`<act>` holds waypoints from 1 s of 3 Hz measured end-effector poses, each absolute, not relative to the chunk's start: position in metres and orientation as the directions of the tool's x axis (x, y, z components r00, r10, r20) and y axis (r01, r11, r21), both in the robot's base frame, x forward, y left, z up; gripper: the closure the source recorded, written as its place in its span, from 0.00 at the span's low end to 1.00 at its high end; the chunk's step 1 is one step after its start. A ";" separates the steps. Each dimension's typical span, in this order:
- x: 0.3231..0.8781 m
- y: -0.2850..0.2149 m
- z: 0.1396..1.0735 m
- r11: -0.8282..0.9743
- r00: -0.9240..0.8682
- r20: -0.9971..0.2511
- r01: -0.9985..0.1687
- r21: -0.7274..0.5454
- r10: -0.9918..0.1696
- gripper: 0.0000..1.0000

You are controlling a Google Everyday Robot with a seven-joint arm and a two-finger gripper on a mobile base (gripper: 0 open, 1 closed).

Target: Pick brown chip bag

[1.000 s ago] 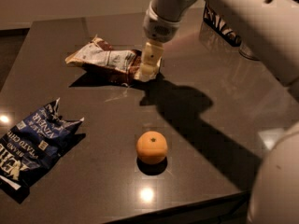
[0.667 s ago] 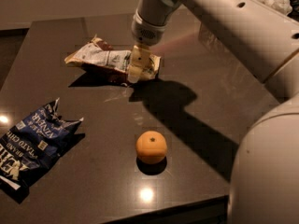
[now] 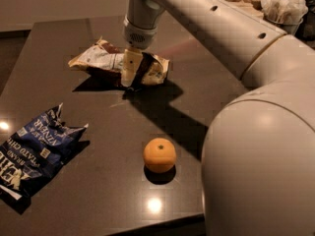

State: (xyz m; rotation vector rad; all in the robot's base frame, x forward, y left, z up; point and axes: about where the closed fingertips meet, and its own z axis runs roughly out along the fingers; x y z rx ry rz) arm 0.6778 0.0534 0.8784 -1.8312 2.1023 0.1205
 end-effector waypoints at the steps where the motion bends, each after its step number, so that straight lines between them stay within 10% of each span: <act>1: 0.690 0.050 0.871 0.211 -0.162 -0.284 -0.966 -0.151 -0.945 0.18; 3: 0.683 0.041 0.881 0.191 -0.155 -0.289 -0.976 -0.102 -0.945 0.64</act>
Offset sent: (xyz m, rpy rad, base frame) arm 0.0159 -0.0136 -0.0072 -0.0486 0.0734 -0.1065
